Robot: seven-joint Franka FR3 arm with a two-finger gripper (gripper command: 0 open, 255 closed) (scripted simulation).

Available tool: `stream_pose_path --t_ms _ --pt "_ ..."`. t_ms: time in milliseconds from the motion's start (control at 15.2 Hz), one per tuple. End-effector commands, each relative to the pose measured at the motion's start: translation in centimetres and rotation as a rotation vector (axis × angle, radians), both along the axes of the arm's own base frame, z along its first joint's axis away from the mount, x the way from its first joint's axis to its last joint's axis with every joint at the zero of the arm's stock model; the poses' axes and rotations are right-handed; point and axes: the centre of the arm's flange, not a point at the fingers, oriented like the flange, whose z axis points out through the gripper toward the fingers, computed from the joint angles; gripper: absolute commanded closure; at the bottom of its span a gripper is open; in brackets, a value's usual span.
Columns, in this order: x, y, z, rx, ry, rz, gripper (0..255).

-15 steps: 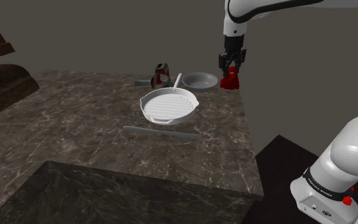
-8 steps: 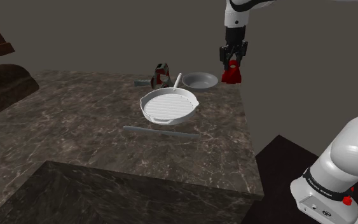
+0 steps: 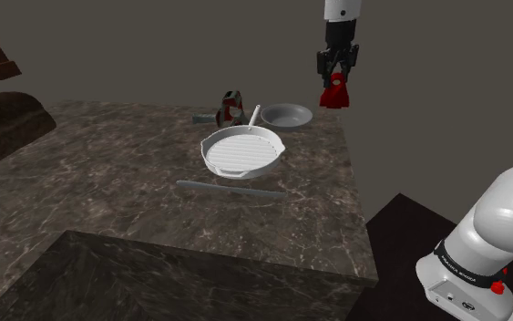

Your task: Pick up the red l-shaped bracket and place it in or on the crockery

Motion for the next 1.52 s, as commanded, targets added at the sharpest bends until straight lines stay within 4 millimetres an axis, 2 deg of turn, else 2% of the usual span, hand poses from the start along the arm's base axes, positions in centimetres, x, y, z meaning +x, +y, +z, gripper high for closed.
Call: stream_pose_path --t_ms 0,462,1188,1254,1452 --pt "0.0 0.0 1.1 0.000 0.000 0.000 255" --pt "0.0 0.0 4.7 0.000 0.000 0.000 255" --pt "7.3 12.3 7.1 0.000 0.000 0.000 255" --pt "7.7 13.0 7.2 0.000 0.000 0.000 255" --pt "7.7 13.0 5.6 0.000 0.000 0.000 255"
